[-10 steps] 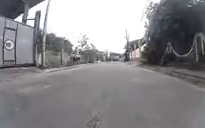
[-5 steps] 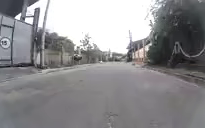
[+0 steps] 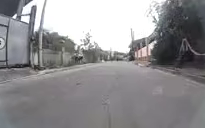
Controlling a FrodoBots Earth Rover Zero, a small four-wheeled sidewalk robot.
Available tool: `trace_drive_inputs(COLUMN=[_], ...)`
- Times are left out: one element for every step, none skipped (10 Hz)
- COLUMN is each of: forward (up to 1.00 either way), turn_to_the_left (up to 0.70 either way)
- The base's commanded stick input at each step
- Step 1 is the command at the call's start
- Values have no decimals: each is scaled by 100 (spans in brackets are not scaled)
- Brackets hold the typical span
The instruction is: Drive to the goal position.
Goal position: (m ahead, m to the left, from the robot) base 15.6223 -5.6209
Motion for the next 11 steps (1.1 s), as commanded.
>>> trace_drive_inputs(forward=[100,100,100,100,100,100,100,100,100,100,100], turn_to_the_left=[5,-30,-35,-35,-10,5,2,-35,-35,-35,-35])
